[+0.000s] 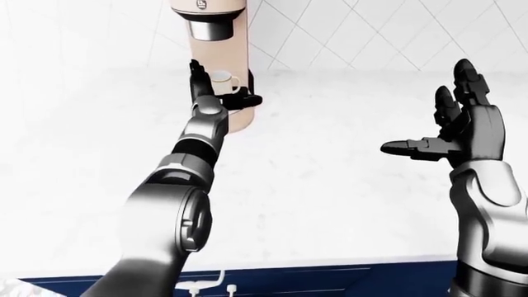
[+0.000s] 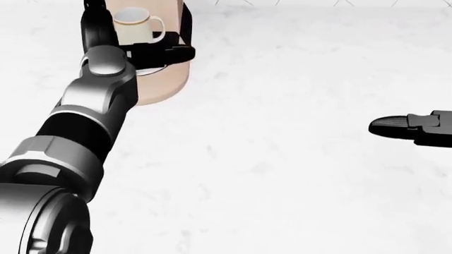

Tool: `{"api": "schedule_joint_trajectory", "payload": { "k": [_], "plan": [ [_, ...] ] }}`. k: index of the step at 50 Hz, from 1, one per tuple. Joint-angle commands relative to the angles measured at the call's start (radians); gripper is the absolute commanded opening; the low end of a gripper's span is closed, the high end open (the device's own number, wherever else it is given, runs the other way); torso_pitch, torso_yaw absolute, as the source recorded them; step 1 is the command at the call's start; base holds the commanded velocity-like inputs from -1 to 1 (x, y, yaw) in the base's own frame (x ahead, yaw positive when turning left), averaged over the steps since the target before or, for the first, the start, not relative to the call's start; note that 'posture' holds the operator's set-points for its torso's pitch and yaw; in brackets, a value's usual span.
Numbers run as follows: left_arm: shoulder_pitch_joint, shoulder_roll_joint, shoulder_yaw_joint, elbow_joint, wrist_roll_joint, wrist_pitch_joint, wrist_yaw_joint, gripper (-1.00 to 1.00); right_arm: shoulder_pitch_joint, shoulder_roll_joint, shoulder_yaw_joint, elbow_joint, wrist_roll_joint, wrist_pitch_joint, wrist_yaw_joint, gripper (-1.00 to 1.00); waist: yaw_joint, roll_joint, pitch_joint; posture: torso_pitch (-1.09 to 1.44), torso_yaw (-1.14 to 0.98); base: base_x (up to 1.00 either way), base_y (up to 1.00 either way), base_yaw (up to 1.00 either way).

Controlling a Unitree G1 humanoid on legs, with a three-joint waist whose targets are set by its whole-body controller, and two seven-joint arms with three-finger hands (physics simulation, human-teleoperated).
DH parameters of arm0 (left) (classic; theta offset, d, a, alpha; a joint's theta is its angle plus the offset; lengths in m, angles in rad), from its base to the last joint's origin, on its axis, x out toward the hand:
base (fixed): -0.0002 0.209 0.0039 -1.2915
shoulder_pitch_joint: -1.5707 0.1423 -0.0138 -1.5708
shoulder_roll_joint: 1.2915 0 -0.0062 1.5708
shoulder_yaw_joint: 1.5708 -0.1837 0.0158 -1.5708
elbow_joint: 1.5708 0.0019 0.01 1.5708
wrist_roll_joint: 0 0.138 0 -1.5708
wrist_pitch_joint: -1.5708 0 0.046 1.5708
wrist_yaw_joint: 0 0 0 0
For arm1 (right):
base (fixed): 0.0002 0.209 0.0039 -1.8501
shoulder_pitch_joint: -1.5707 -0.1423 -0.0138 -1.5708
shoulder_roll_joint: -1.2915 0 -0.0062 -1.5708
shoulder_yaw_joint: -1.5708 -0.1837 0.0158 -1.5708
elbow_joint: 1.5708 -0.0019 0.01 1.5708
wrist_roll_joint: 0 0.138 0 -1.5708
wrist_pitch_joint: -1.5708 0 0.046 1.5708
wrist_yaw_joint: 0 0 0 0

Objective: Pick the mug from under the coffee machine dispenser and place it on the counter.

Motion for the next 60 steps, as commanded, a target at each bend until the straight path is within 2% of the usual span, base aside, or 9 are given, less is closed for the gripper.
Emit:
{"api": "schedule_joint_trajectory", "payload": {
  "k": [1, 8, 12, 19, 28, 29, 31, 41, 60],
  "plan": [
    [-0.031, -0.008, 0.001, -0.019, -0.008, -0.007, -0.021, 1.00, -0.024, -0.016, -0.012, -0.034, -0.001, -0.030, -0.003, 1.00, -0.004, -0.005, -0.022, 0.00, 0.00, 0.00, 0.00, 0.00],
    [-0.032, -0.018, 0.006, -0.017, -0.013, -0.022, -0.018, 1.00, -0.023, -0.016, -0.013, -0.034, 0.001, -0.032, -0.004, 1.00, -0.002, -0.007, -0.021, 0.00, 0.00, 0.00, 0.00, 0.00],
    [-0.023, -0.019, 0.003, -0.016, -0.004, -0.026, -0.008, 0.34, -0.019, -0.015, -0.014, -0.035, 0.003, -0.034, -0.002, 1.00, -0.002, -0.007, -0.020, 0.00, 0.00, 0.00, 0.00, 0.00],
    [-0.022, -0.022, 0.002, -0.016, 0.005, -0.034, -0.001, 0.02, -0.021, -0.017, -0.018, -0.046, 0.010, -0.027, -0.001, 1.00, -0.001, -0.007, -0.021, 0.00, 0.00, 0.00, 0.00, 0.00],
    [-0.013, -0.026, 0.008, -0.016, 0.006, -0.032, 0.003, -0.15, -0.025, -0.025, -0.024, -0.065, 0.022, -0.011, -0.001, 1.00, 0.000, -0.007, -0.022, 0.00, 0.00, 0.00, 0.00, 0.00],
    [-0.013, -0.026, 0.009, -0.016, 0.004, -0.035, 0.000, -0.30, -0.025, -0.025, -0.024, -0.067, 0.023, -0.010, -0.001, 1.00, 0.000, -0.007, -0.022, 0.00, 0.00, 0.00, 0.00, 0.00],
    [-0.013, -0.026, 0.007, -0.016, 0.006, -0.040, 0.001, -1.00, -0.023, -0.024, -0.023, -0.067, 0.022, -0.012, -0.001, 1.00, -0.001, -0.007, -0.022, 0.00, 0.00, 0.00, 0.00, 0.00],
    [-0.026, -0.023, 0.000, -0.019, 0.010, -0.051, -0.019, -1.00, -0.021, -0.022, -0.020, -0.069, 0.018, -0.012, 0.001, 1.00, -0.002, -0.005, -0.022, 0.00, 0.00, 0.00, 0.00, 0.00],
    [-0.092, -0.056, -0.071, -0.062, -0.052, -0.053, -0.219, -1.00, -0.031, -0.025, -0.019, -0.080, 0.016, 0.005, 0.002, 1.00, 0.001, -0.018, -0.014, 0.00, 0.00, 0.00, 0.00, 0.00]
  ]
}}
